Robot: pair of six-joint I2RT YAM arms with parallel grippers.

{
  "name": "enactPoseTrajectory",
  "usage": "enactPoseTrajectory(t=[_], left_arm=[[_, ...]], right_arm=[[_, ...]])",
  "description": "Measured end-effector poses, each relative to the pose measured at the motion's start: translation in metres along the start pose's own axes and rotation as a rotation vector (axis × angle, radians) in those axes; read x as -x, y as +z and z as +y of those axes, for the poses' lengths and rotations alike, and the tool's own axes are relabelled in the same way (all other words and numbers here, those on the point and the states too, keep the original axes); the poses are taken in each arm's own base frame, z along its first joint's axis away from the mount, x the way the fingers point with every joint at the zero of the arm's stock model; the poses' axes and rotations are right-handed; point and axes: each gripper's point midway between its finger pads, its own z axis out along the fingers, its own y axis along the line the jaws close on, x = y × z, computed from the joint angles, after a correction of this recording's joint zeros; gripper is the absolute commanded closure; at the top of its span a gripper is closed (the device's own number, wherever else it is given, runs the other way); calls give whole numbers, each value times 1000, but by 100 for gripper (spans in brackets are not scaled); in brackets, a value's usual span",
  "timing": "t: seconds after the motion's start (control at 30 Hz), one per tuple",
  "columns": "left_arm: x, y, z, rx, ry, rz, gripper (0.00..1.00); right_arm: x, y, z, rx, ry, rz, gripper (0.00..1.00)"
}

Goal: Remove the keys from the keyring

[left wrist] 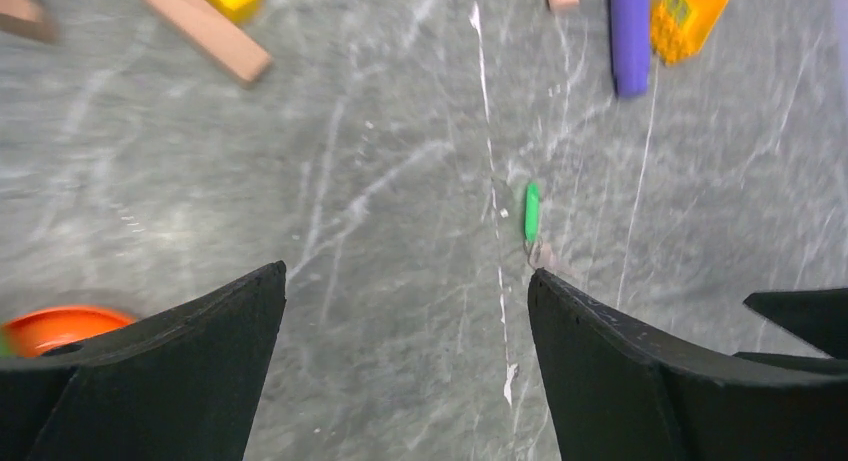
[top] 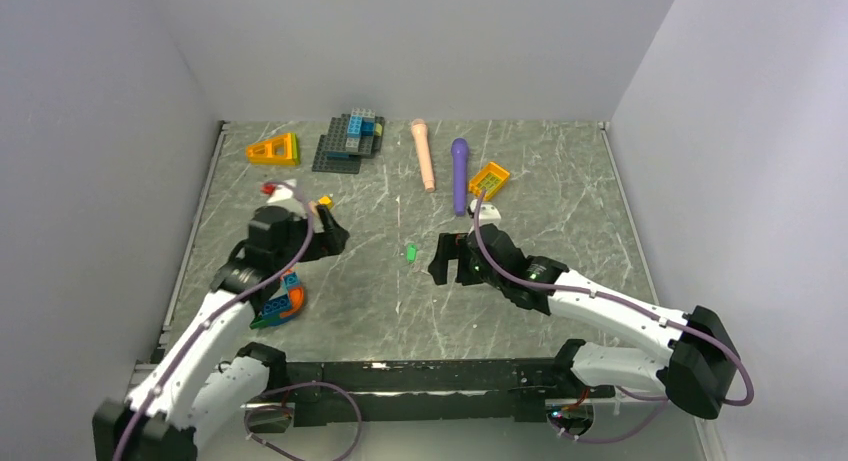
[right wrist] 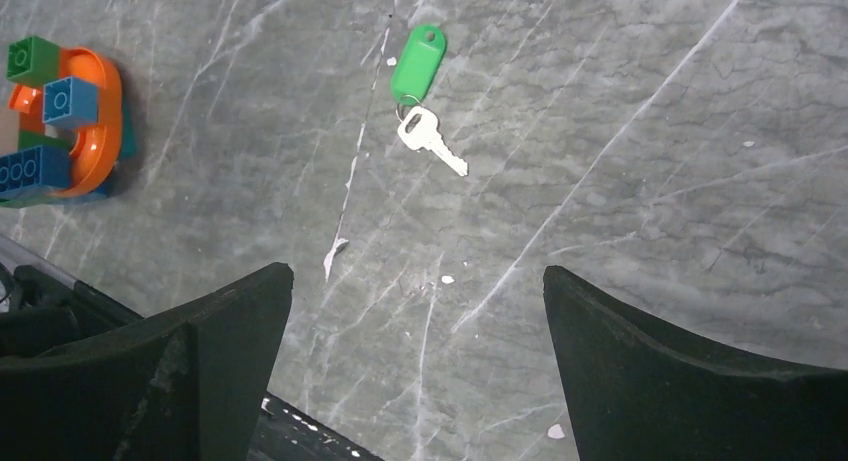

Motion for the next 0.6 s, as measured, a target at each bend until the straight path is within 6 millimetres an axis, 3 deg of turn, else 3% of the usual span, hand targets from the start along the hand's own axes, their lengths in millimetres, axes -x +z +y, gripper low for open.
enactPoseTrajectory(t=[0.1, 0.33, 0.47, 0.6], left_arm=[[-23, 29, -17, -30, 49, 91, 9], [-63, 90, -31, -64, 128, 218, 17], [-85, 123, -46, -94, 153, 331, 17], [-101, 140, -68, -146, 179, 364, 22]], right_arm=[[-2, 0, 4, -2, 5, -5, 0], [-3, -4, 11, -5, 19, -33, 0], [4, -15, 13, 6, 42, -71, 0], [4, -25, 5, 7, 74, -111, 0]])
